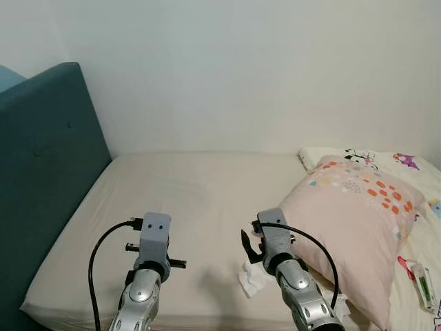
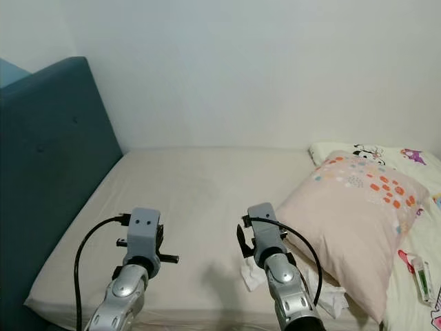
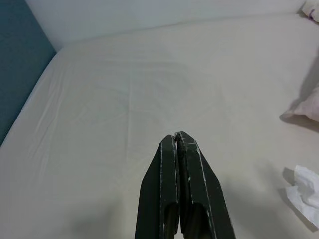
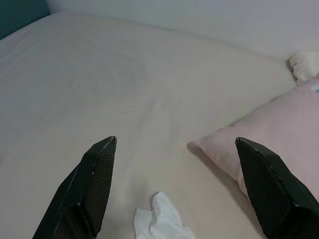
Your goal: Clean up the room
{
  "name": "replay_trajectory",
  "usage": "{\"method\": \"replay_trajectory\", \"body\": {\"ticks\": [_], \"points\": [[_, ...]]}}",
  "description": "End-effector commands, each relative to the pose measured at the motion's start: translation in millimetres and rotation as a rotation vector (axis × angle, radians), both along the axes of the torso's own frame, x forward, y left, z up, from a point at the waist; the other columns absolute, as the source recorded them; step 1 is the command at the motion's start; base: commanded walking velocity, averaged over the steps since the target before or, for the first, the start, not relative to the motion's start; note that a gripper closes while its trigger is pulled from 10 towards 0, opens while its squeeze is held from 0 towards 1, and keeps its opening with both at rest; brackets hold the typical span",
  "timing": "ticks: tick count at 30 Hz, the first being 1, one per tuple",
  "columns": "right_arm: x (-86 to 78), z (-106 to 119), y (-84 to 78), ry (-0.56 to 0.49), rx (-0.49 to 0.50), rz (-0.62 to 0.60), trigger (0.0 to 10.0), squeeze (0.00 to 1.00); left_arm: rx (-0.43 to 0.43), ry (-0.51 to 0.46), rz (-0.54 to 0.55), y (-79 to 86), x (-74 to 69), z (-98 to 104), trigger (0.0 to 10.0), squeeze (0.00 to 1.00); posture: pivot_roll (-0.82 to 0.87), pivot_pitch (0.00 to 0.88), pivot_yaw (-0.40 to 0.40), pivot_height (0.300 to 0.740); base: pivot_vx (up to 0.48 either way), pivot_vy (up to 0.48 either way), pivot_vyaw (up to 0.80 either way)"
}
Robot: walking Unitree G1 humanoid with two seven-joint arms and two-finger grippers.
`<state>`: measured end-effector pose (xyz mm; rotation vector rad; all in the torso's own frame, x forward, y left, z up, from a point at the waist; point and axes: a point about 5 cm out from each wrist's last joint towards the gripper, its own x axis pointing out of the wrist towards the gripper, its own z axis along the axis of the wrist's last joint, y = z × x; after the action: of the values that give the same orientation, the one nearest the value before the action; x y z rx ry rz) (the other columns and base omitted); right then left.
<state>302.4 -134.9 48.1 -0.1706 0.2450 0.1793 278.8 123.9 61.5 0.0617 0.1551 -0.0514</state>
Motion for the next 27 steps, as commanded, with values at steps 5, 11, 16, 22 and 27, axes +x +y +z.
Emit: {"method": "replay_trajectory", "body": {"ticks": [5, 11, 16, 22, 27], "points": [[-1.5, -2.3, -1.2, 0.016, 0.018, -0.012, 10.0, 0.0, 0.017, -0.002, -0.005, 1.5, 0.8, 0.6, 10.0, 0.0, -0.03, 0.0, -0.012, 0.71, 0.0, 0.0, 0.0], [-1.3, -2.0, -2.2, 0.016, 0.015, -0.012, 10.0, 0.0, 0.018, -0.002, -0.007, 1.3, 0.9, 0.6, 10.0, 0.0, -0.03, 0.0, -0.014, 0.69, 0.0, 0.0, 0.0], [-1.0, -1.6, -2.5, 0.016, 0.015, -0.013, 10.0, 0.0, 0.017, -0.003, -0.014, -0.3, 0.4, 0.3, 10.0, 0.0, -0.03, 0.0, -0.013, 0.665, 0.0, 0.0, 0.0], [-1.3, -1.8, -2.9, 0.017, 0.015, -0.016, 10.0, 0.0, 0.017, -0.004, -0.021, -1.7, 1.0, 0.7, 10.0, 0.0, -0.03, 0.0, -0.01, 0.645, 0.0, 0.0, 0.0], [-1.2, -1.5, -3.4, 0.014, 0.015, -0.017, 10.0, 0.0, 0.017, -0.003, -0.026, -2.6, 1.6, 0.9, 10.0, 0.0, -0.04, 0.0, -0.008, 0.631, 0.0, 0.0, 0.0]]}}
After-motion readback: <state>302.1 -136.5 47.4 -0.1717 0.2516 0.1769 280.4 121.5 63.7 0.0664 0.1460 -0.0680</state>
